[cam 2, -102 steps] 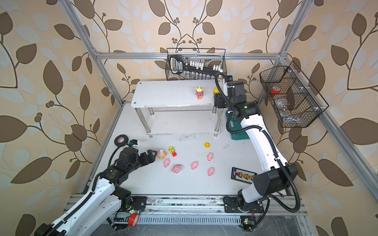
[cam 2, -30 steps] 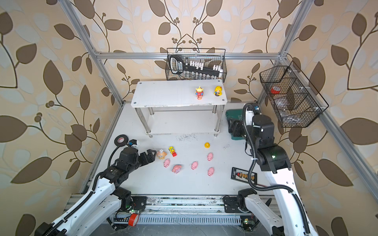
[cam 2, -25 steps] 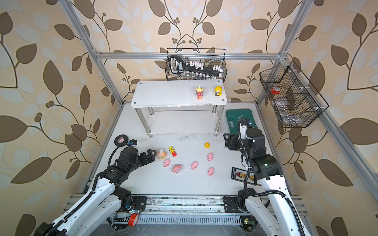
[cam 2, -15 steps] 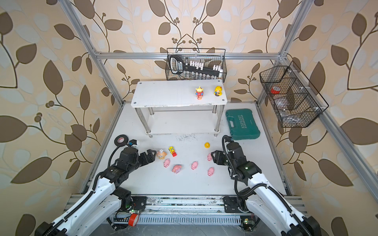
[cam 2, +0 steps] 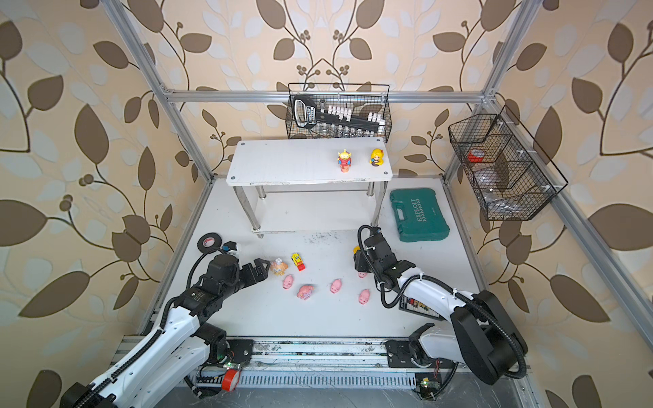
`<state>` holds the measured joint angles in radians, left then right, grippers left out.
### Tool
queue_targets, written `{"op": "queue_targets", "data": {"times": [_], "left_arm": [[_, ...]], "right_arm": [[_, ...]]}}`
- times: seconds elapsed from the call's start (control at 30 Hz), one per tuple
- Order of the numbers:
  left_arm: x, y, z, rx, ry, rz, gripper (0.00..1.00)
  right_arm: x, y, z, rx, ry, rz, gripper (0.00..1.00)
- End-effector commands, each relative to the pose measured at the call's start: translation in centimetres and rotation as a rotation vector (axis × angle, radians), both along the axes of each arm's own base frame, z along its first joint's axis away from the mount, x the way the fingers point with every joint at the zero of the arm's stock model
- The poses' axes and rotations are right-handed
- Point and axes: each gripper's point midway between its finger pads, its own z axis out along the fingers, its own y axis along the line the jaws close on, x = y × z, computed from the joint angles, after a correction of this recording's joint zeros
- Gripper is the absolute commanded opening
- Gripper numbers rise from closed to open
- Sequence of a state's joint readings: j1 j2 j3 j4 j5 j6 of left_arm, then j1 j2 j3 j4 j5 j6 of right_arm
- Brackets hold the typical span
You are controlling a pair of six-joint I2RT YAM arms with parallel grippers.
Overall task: Organize plastic toys on shelves
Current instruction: Pick up the plastic toy at the center of the board.
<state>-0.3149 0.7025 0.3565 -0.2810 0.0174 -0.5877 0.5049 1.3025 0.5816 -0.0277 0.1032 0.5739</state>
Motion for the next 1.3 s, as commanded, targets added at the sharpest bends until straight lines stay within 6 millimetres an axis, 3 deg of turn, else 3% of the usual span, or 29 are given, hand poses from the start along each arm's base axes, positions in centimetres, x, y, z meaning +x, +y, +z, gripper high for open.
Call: {"op": "queue_targets", "data": {"times": [0.0,0.2,0.73,0.97,1.27], "left_arm": [[0.5,0.0,1.0,-0.004,-0.026,0.014,0.98],[0.5,0.0,1.0,-0.003,-0.028,0.014,0.98],[0.5,0.0,1.1,-0.006,-0.032,0.010,0.98],[0.5,0.0,1.1,-0.005,-0.032,0.009,0.98],[0.5,-0.1,1.1,-0.006,-0.034,0.006,0.98]], "right_arm": [[2.0,0.6,0.9,-0.025,-0.060,-0.005,0.55],[4.1,0.6,-0.9,-0.110,-0.038,-0.023,0.51],[5.1,1.4,-4.2,-0.193,0.007,-0.005,0.47],[5.3,1.6,-4.4,-0.214,0.007,0.000,0.38],[4.7,1.7,-3.7,-0.250,-0.004,0.015,0.33]]}}
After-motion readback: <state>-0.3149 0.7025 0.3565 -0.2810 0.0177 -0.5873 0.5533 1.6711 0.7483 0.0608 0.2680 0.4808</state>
